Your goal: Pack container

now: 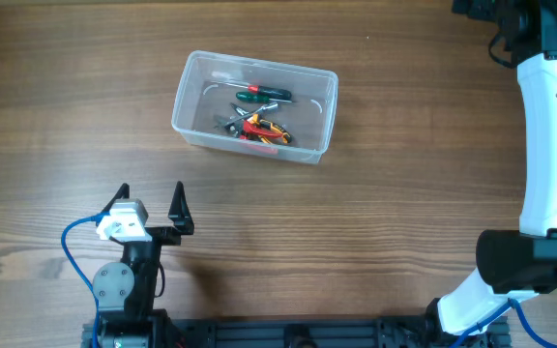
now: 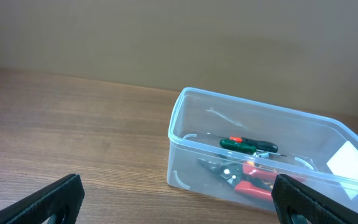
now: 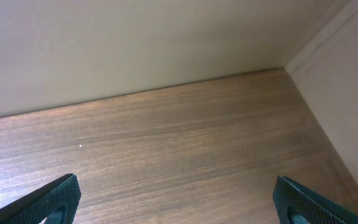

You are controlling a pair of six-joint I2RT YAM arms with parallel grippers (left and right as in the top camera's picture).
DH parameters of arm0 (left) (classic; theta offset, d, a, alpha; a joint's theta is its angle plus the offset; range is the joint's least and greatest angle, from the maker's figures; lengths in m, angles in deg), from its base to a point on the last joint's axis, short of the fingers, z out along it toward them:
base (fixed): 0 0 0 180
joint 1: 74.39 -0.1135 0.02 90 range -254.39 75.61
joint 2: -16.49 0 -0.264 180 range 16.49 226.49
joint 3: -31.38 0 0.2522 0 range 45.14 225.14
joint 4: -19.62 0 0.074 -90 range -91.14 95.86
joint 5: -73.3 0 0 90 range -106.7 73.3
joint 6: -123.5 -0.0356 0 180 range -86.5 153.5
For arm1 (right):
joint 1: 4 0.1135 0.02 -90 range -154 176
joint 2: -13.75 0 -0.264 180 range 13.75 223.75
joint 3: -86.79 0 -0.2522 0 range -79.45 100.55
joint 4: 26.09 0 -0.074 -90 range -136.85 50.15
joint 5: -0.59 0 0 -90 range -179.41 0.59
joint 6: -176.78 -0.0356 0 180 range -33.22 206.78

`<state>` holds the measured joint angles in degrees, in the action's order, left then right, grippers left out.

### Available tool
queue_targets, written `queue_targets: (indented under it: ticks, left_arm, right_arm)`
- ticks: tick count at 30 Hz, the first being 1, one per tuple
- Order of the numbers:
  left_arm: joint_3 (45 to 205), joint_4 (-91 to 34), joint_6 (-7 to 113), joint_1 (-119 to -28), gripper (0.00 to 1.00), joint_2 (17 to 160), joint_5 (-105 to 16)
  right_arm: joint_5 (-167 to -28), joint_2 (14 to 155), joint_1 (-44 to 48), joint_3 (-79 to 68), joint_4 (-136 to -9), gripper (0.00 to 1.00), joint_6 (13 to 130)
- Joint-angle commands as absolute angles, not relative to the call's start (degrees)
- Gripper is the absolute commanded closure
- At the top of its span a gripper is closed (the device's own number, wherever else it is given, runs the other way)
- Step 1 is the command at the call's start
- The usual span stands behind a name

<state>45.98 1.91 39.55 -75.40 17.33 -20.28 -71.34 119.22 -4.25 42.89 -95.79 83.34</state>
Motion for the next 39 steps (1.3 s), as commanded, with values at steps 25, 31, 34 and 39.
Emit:
queue_targets:
  ticks: [25, 31, 34, 39]
  left_arm:
    - [45.48, 1.76, 38.19, -75.29, 0.00, 16.81, -21.17]
    - [45.48, 1.76, 38.19, -75.29, 0.00, 16.83, -21.17]
    - [45.48, 1.76, 38.19, -75.29, 0.00, 16.83, -21.20]
    - [45.48, 1.76, 38.19, -75.29, 0.00, 16.83, -21.17]
  right_arm:
    - [-71.26, 118.96, -3.92, 43.11, -96.45, 0.00, 82.34]
    - [-80.37, 113.10, -3.44, 43.11, -88.36, 0.00, 81.83]
    - [-85.31, 109.98, -3.44, 43.11, -84.54, 0.00, 81.83]
    - [-88.17, 104.82, -3.44, 43.11, -82.68, 0.00, 81.92]
